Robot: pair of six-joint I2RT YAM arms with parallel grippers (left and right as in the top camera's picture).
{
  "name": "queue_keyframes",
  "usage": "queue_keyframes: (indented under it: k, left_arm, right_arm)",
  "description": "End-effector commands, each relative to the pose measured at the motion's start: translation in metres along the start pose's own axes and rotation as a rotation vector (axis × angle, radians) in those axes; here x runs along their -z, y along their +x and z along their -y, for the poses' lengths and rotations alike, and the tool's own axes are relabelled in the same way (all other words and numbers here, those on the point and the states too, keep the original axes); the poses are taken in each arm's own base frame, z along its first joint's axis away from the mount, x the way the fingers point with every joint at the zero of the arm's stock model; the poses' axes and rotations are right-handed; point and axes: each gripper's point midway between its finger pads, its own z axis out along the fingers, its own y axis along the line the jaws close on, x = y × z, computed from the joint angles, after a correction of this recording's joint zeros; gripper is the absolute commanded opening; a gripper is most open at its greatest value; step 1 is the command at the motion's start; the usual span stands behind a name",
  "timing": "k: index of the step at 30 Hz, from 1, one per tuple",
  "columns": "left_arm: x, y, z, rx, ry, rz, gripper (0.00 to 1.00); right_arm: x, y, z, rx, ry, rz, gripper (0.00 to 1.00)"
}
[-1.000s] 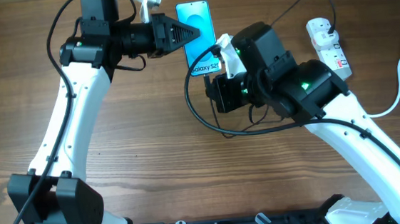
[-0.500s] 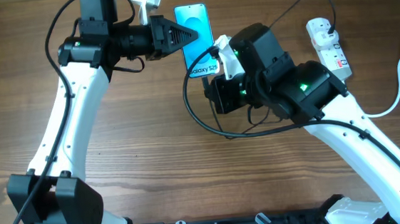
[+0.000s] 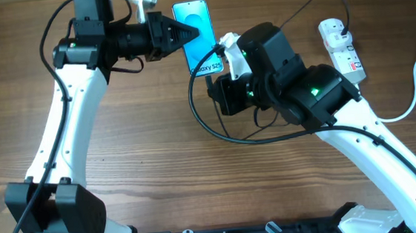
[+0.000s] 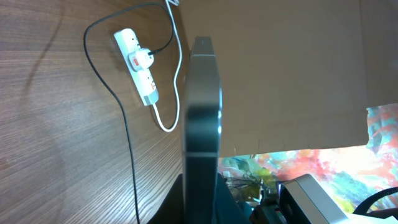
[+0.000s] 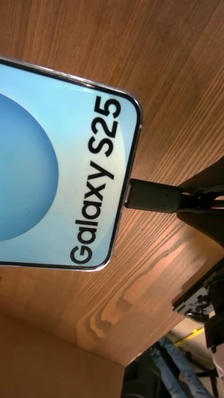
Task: Plug charger to phone and switch on socket
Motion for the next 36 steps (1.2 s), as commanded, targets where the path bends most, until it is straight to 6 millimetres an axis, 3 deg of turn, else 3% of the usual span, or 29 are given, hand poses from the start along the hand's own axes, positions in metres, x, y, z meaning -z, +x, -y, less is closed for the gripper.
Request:
queue_keyframes:
  k: [1, 5, 8, 9, 15, 17, 18, 20, 21, 26, 29, 32, 36]
  left_arm:
    - [-0.009, 0.03, 0.031, 0.062, 0.153, -0.145, 0.04]
    - [-0.009, 0.031, 0.031, 0.059, 0.152, -0.147, 0.04]
    - [-0.009, 0.031, 0.031, 0.059, 0.153, -0.147, 0.04]
    - [-0.009, 0.031, 0.031, 0.059, 0.153, -0.147, 0.04]
    - [-0.009, 0.031, 0.031, 0.056, 0.153, -0.146, 0.04]
    - [-0.009, 0.031, 0.031, 0.056, 0.152, -0.146, 0.04]
    - [-0.009, 0.031, 0.031, 0.055, 0.152, -0.146, 0.04]
    - [-0.009, 0.03, 0.029, 0.054, 0.144, -0.141, 0.04]
    - [-0.01, 0.029, 0.027, 0.055, 0.13, -0.132, 0.04]
    - [-0.012, 0.015, 0.003, 0.051, -0.007, -0.049, 0.04]
    - [-0.013, 0.009, -0.008, 0.051, -0.065, -0.015, 0.04]
    - [-0.012, 0.004, -0.018, 0.053, -0.123, 0.017, 0.04]
    - [-0.006, 0.002, -0.045, 0.035, -0.269, 0.057, 0.04]
  right_arm:
    - [0.007, -0.032, 0.006, 0.017, 0.043, 0.127, 0.09]
    - [0.007, -0.036, 0.004, 0.023, 0.036, 0.145, 0.11]
    - [0.007, -0.038, 0.003, 0.026, 0.033, 0.154, 0.1]
    - [0.007, -0.038, 0.003, 0.026, 0.034, 0.154, 0.05]
    - [0.008, -0.043, 0.001, 0.031, 0.025, 0.174, 0.05]
    - [0.009, -0.044, 0.001, 0.032, 0.023, 0.178, 0.15]
    - [0.008, -0.044, 0.001, 0.033, 0.024, 0.176, 0.26]
    - [0.008, -0.043, 0.001, 0.032, 0.025, 0.173, 0.62]
    - [0.008, -0.042, 0.001, 0.03, 0.025, 0.17, 0.69]
    - [0.007, -0.031, -0.003, 0.023, -0.005, 0.12, 0.74]
    - [0.01, -0.019, 0.003, 0.007, 0.018, 0.078, 0.83]
    - [0.014, -0.015, 0.014, -0.02, 0.061, 0.065, 0.86]
    - [0.023, -0.011, 0.046, -0.123, 0.166, 0.057, 0.88]
